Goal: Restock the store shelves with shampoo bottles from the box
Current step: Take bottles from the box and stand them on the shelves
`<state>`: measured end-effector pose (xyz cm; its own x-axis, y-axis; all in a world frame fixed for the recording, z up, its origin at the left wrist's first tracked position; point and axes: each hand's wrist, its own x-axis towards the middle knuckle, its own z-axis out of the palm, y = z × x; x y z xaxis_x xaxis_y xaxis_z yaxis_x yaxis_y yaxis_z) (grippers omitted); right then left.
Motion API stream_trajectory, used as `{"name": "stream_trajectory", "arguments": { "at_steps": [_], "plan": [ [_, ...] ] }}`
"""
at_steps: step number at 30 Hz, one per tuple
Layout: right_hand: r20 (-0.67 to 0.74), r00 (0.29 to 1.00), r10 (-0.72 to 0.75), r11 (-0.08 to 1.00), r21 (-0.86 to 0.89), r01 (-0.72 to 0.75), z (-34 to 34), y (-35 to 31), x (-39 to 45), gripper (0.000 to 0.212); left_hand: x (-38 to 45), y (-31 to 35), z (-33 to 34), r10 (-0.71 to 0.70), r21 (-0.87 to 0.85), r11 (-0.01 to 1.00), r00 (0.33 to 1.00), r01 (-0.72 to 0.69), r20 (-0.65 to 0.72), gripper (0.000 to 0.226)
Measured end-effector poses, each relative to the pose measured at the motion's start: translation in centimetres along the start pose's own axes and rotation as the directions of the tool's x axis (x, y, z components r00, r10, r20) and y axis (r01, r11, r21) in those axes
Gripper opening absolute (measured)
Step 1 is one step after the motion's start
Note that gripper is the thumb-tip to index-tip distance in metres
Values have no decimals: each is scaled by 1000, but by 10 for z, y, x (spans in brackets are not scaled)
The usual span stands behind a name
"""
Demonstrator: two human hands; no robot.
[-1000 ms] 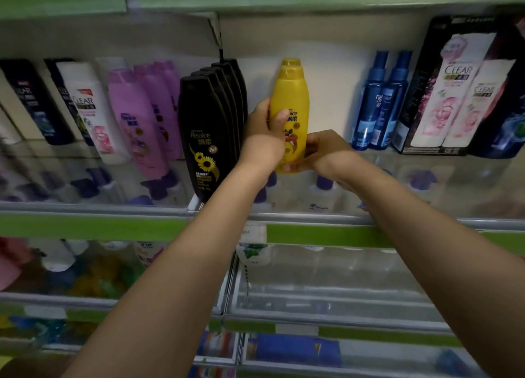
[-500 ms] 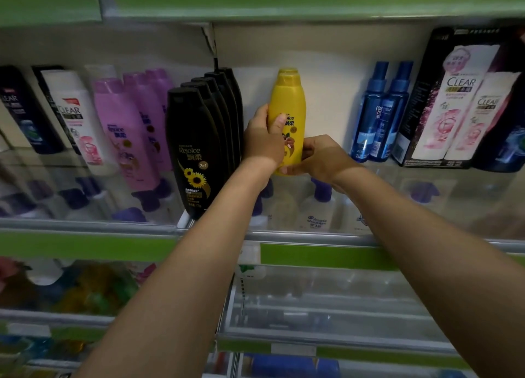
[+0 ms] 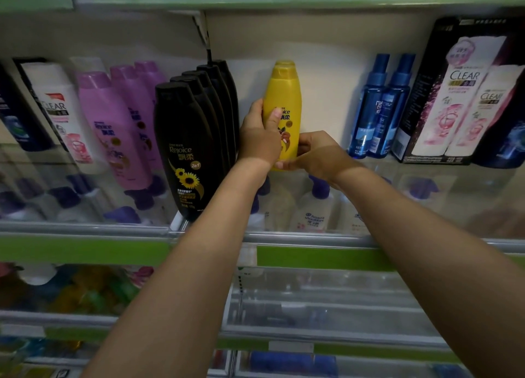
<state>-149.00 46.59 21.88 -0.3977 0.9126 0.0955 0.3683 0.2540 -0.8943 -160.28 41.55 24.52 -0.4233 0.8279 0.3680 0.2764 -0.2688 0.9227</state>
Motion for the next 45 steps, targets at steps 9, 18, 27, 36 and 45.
{"name": "stream_trajectory", "arguments": {
  "at_steps": [9, 18, 27, 36, 45],
  "plan": [
    [13, 1000, 17, 999, 38, -17, 3, -11, -13, 53, -3, 1, -4, -78, -41, 996, 997, 78, 11, 39],
    [-63, 981, 185, 982, 43, -183, -3, -31, -63, 72, -66, 29, -29, -280, 170, 948, 959, 268, 50, 51],
    [-181, 974, 137, 990, 43, -131, 17, -65, -151, 55, -164, 79, -77, -199, 15, 980, 977, 198, 82, 31],
    [-102, 993, 51, 984, 174, -33, 93, -106, -236, 36, -234, 75, -160, -260, -46, 965, 966, 260, 2, 22],
    [26, 986, 162, 968, 192, -164, 230, -130, -310, 28, -301, 29, -304, -358, 42, 933, 934, 358, -16, 24]
  ]
}}
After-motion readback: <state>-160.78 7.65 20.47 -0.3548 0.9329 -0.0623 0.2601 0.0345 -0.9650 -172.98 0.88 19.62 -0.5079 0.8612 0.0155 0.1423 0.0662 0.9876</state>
